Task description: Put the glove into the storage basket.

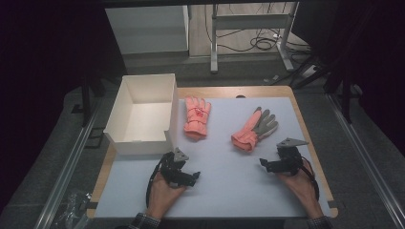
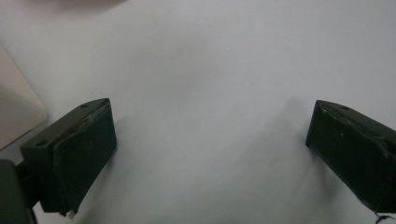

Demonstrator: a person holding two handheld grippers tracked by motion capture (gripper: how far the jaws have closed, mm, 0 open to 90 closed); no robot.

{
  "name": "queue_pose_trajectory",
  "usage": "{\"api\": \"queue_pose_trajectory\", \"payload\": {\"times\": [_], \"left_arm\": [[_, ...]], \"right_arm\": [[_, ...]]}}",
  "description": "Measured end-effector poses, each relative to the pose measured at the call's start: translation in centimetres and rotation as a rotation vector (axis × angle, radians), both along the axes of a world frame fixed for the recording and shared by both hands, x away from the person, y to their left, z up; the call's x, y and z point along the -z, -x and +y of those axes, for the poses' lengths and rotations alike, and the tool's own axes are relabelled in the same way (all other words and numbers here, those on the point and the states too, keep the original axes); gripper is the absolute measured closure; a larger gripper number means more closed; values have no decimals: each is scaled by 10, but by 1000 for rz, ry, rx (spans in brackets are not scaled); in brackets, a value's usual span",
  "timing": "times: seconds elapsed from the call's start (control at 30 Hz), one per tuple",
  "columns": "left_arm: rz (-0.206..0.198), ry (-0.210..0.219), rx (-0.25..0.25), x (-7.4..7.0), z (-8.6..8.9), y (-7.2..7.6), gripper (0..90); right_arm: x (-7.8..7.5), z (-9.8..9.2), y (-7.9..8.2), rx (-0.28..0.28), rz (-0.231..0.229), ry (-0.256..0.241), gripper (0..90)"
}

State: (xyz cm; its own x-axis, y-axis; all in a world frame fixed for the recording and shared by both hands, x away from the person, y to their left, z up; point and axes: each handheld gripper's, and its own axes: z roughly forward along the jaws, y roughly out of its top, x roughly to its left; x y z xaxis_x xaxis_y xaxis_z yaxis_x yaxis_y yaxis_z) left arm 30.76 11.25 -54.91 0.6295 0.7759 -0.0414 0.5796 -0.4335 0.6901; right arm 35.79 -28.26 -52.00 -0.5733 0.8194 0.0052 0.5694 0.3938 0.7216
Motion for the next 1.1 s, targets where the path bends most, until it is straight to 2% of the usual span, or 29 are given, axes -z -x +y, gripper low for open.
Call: {"api": "queue_pose_trajectory", "payload": {"times": [0.2,0.37,0.5,0.77,1.1], "left_arm": [[0,0,0,0,0,0,16],[3,4,-4,0,0,0,18],[1,3,-4,0,0,0,18],[0,1,-4,0,0,0,18],[-1,1,-4,0,0,0,18]], "right_arm": [[-13,-3,-7,11,-22,-13,120],[-23,-1,-19,12,-41,-21,145],[-30,1,-30,3,-66,-10,196],[-44,12,-56,-3,-68,-25,322],[-38,20,-97,41,-25,-15,415]]}}
